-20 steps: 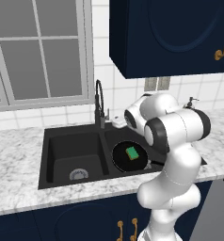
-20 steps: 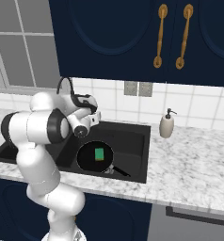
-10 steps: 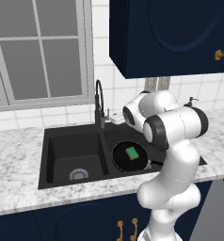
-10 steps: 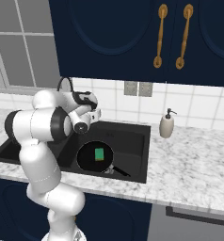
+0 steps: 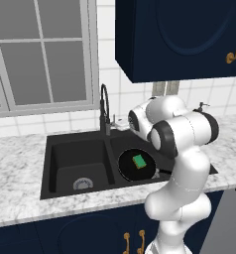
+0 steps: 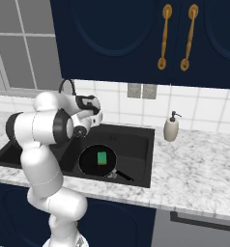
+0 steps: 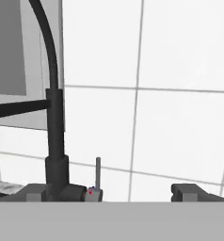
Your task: Pick the pan and sponge and place them into the sink. Then turn on the water.
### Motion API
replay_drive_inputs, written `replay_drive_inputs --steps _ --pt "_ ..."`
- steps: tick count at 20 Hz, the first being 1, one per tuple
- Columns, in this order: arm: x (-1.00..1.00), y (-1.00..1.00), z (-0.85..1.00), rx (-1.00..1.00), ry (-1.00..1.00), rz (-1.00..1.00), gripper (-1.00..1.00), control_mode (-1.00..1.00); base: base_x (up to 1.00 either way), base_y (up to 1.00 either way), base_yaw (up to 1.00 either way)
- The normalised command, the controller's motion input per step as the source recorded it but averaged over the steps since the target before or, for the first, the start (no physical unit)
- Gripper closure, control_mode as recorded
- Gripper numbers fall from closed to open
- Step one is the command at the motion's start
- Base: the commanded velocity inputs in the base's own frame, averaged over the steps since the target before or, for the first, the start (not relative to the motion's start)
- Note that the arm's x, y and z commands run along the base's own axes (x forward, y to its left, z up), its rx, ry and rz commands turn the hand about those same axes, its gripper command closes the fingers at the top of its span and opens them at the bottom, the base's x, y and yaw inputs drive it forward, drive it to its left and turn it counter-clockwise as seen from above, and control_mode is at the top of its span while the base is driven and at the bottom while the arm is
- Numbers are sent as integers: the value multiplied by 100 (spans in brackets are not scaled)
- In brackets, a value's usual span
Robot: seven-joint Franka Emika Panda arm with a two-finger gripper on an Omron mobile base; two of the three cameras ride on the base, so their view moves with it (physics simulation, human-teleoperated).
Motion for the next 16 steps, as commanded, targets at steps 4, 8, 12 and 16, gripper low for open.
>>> replay_drive_inputs --steps 4,8,12,16 --pt "2 9 -25 6 -3 -9 -100 -100 0 0 0" --pt "24 3 -8 1 -1 -1 -100 -100 0 0 0" --pt "22 12 -7 0 0 0 -100 -100 0 0 0" --pt "23 28 -9 0 0 0 -100 -100 0 0 0"
